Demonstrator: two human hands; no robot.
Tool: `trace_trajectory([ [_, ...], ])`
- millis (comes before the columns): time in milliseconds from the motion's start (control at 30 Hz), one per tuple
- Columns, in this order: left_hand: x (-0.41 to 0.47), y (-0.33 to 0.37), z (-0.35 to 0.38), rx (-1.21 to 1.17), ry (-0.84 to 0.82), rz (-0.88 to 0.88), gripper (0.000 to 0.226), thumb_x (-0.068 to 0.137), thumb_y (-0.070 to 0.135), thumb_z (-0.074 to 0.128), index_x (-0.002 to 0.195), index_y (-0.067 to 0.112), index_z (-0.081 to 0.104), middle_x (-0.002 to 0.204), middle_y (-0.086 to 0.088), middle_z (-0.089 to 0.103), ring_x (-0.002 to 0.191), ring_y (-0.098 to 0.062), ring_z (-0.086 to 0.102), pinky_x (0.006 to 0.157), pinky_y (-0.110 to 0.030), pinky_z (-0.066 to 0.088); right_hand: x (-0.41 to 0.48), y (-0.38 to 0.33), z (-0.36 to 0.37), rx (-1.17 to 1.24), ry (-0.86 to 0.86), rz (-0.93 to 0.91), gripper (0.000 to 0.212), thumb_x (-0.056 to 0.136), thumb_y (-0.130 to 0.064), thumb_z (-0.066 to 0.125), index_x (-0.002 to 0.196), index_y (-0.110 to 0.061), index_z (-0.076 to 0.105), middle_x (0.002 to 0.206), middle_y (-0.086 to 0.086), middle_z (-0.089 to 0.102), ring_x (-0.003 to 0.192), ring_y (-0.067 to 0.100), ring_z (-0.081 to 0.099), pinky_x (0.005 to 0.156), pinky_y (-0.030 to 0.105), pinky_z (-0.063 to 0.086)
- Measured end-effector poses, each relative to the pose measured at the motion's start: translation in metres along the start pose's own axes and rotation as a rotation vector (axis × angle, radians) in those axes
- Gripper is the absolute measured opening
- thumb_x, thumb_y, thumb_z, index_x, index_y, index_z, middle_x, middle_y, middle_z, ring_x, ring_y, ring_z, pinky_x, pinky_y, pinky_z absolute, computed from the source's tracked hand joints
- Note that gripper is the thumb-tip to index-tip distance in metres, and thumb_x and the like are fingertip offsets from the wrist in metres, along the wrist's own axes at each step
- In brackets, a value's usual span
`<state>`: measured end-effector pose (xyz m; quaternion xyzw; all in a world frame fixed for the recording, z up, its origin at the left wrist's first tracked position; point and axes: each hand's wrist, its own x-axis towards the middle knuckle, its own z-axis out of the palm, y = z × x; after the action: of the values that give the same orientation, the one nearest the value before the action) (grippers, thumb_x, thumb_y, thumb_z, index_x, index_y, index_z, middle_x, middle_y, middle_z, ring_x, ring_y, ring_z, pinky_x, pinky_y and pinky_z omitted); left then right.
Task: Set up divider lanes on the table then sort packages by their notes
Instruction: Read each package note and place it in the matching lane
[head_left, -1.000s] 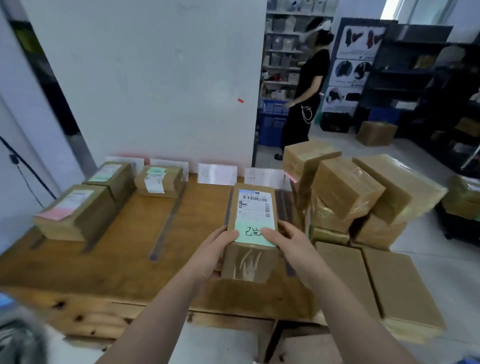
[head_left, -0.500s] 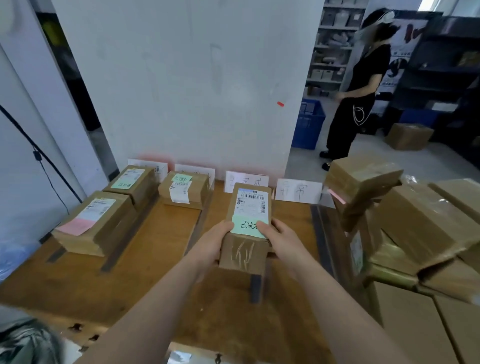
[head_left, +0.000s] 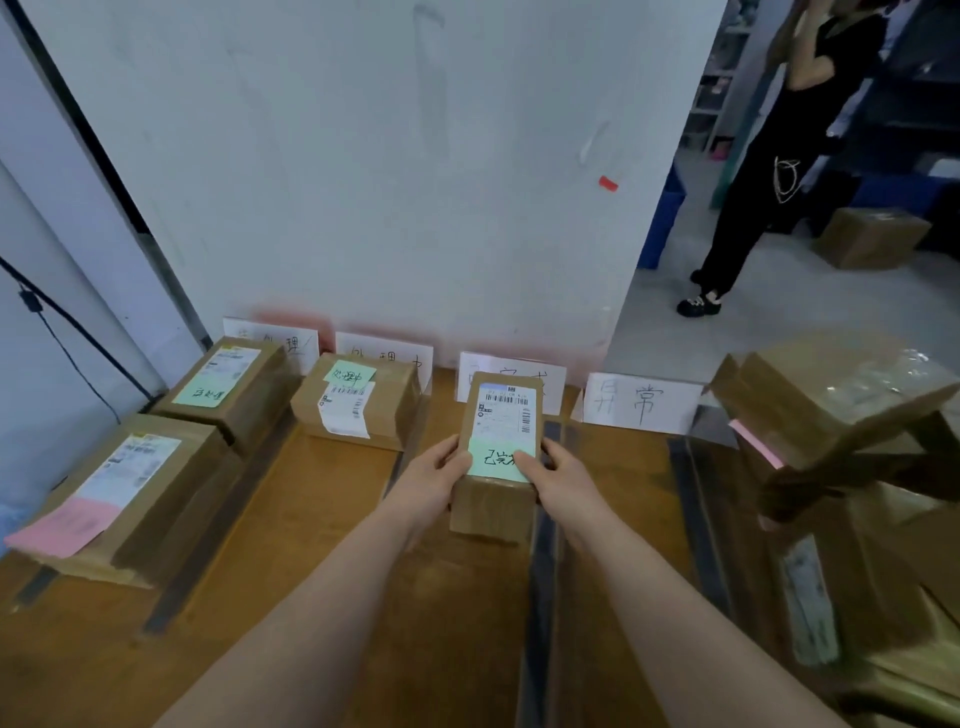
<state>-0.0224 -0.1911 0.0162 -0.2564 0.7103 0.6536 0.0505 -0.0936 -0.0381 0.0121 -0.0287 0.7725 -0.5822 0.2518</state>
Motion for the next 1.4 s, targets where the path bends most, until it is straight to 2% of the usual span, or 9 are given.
trace_trajectory([
  [333,0.088,-0.011,-0.009,0.160,-0.049,-0.031,0.046,0.103,0.027,0.044,0.148,0.025,0.036,0.119,0.008,0.059,0.111,-0.015,0.058,0.095,-0.042,0.053,0.074,0.014,0.019,-0.104,0.072,0.043,0.043,0.099,-0.027,0.052,0.140,-0.025,0.042,0.129,-0.003,0.059,0.111,0.013,0.058,0.079,0.024,0.055],
  [500,0.112,-0.026,-0.012,0.169,-0.066,-0.059,0.049,0.101,0.028,0.048,0.149,0.031,0.035,0.133,0.004,0.059,0.117,-0.017,0.058,0.098,-0.045,0.052,0.093,0.025,0.028,-0.154,0.112,0.058,0.039,0.099,-0.026,0.051,0.137,-0.025,0.045,0.130,-0.003,0.058,0.110,0.013,0.057,0.087,0.030,0.053],
  [767,0.130,-0.032,-0.014,0.181,-0.061,-0.053,0.050,0.101,0.028,0.048,0.149,0.033,0.033,0.133,0.007,0.059,0.118,-0.015,0.057,0.097,-0.043,0.053,0.104,0.027,0.036,-0.170,0.156,0.065,0.039,0.099,-0.028,0.051,0.137,-0.029,0.043,0.129,-0.006,0.059,0.108,0.010,0.059,0.085,0.031,0.056],
  [867,0.127,-0.028,-0.012,0.229,-0.056,-0.049,0.050,0.103,0.027,0.045,0.151,0.029,0.032,0.134,0.005,0.058,0.114,-0.011,0.058,0.083,-0.028,0.056,0.102,0.024,0.038,-0.183,0.174,0.079,0.040,0.099,-0.028,0.050,0.138,-0.026,0.043,0.130,-0.004,0.059,0.110,0.012,0.059,0.081,0.027,0.055],
  [933,0.121,-0.019,-0.010,0.273,-0.037,-0.031,0.052,0.103,0.027,0.044,0.152,0.023,0.028,0.138,0.003,0.054,0.109,-0.008,0.056,0.068,-0.015,0.049,0.098,0.020,0.037,-0.213,0.192,0.082,0.038,0.099,-0.028,0.050,0.136,-0.023,0.045,0.130,-0.002,0.059,0.109,0.013,0.060,0.078,0.025,0.056],
  [1033,0.110,0.001,-0.011,0.328,-0.018,0.030,0.050,0.104,0.026,0.042,0.151,0.016,0.028,0.144,-0.002,0.049,0.104,-0.009,0.054,0.060,-0.012,0.046,0.087,0.009,0.033,-0.270,0.203,0.070,0.037,0.100,-0.028,0.049,0.136,-0.018,0.046,0.133,-0.001,0.058,0.113,0.017,0.060,0.070,0.021,0.056],
  [1133,0.093,0.027,-0.015,0.426,-0.016,0.143,0.045,0.104,0.024,0.044,0.146,0.014,0.035,0.143,-0.004,0.051,0.102,-0.010,0.058,0.050,-0.011,0.045,0.068,-0.007,0.028,-0.345,0.258,0.043,0.047,0.099,-0.029,0.050,0.143,-0.015,0.040,0.142,0.004,0.050,0.122,0.020,0.056,0.083,0.028,0.057],
  [1233,0.070,0.051,-0.018,0.624,-0.007,0.271,0.045,0.103,0.025,0.044,0.146,0.015,0.037,0.144,0.000,0.047,0.126,-0.019,0.053,0.058,-0.009,0.045,0.042,-0.028,0.020,-0.493,0.323,-0.036,0.046,0.098,-0.028,0.053,0.140,-0.013,0.044,0.140,0.005,0.050,0.123,0.021,0.052,0.095,0.034,0.050],
  [1400,0.033,0.073,-0.014,0.951,0.038,0.506,0.050,0.101,0.038,0.042,0.148,0.022,0.036,0.152,0.001,0.041,0.135,-0.019,0.042,0.107,-0.031,0.037,-0.018,-0.051,0.001,-0.655,0.397,-0.142,0.039,0.097,-0.029,0.054,0.135,-0.023,0.049,0.138,-0.003,0.051,0.125,0.014,0.049,0.102,0.027,0.041],
])
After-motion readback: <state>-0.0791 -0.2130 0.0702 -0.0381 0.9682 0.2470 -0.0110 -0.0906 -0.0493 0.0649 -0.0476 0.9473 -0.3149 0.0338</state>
